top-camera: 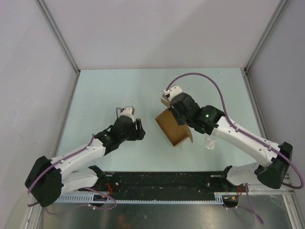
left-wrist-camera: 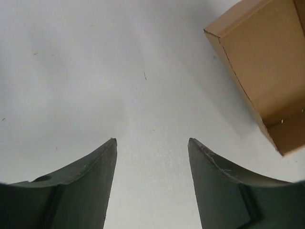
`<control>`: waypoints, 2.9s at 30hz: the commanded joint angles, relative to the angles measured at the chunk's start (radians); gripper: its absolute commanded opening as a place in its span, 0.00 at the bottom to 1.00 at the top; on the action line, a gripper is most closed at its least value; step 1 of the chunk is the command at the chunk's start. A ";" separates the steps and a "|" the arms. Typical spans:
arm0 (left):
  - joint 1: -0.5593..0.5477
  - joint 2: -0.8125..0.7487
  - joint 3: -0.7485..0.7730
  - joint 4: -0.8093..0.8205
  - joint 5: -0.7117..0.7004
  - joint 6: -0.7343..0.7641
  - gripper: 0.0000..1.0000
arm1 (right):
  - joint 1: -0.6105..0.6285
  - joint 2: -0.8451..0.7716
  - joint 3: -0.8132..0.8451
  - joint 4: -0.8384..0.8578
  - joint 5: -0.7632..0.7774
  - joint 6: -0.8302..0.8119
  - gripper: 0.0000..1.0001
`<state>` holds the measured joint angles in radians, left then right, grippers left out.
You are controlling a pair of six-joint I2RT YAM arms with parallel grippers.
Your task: Fold the paper box
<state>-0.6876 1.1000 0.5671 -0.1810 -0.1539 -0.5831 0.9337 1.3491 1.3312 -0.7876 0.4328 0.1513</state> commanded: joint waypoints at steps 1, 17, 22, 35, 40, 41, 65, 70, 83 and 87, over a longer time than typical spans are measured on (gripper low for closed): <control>0.008 -0.081 -0.019 -0.018 0.002 0.012 0.67 | -0.090 -0.070 0.033 0.106 -0.193 -0.301 0.01; 0.010 -0.265 -0.062 -0.089 0.047 0.008 0.67 | -0.342 -0.059 -0.021 0.015 -0.948 -0.895 0.00; 0.010 -0.311 -0.056 -0.130 0.047 0.015 0.67 | -0.360 -0.056 -0.021 0.004 -1.002 -1.016 0.00; 0.010 -0.422 -0.098 -0.202 0.025 -0.024 0.68 | -0.339 0.051 -0.020 -0.050 -1.042 -1.176 0.00; 0.010 -0.423 -0.093 -0.212 0.017 -0.024 0.68 | -0.320 0.074 -0.020 -0.027 -1.030 -1.181 0.23; 0.010 -0.423 -0.092 -0.213 0.017 -0.024 0.68 | -0.319 0.077 -0.020 -0.025 -1.030 -1.181 0.30; 0.008 -0.397 -0.079 -0.219 -0.013 -0.037 0.70 | -0.554 -0.166 -0.021 0.519 -0.811 -0.084 0.72; 0.010 -0.390 -0.064 -0.219 -0.015 -0.031 0.72 | -0.674 -0.203 -0.023 0.354 -0.653 0.181 0.71; 0.010 -0.385 -0.072 -0.219 -0.013 -0.037 0.77 | -1.012 -0.528 -0.513 0.165 -0.514 0.545 0.40; 0.010 -0.399 -0.081 -0.219 -0.016 -0.041 0.77 | -1.041 -0.574 -0.639 0.142 -0.514 0.614 0.59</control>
<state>-0.6846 0.7193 0.4702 -0.4072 -0.1547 -0.6025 -0.0872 0.8207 0.7753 -0.6044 -0.0650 0.6586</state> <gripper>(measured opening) 0.769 0.549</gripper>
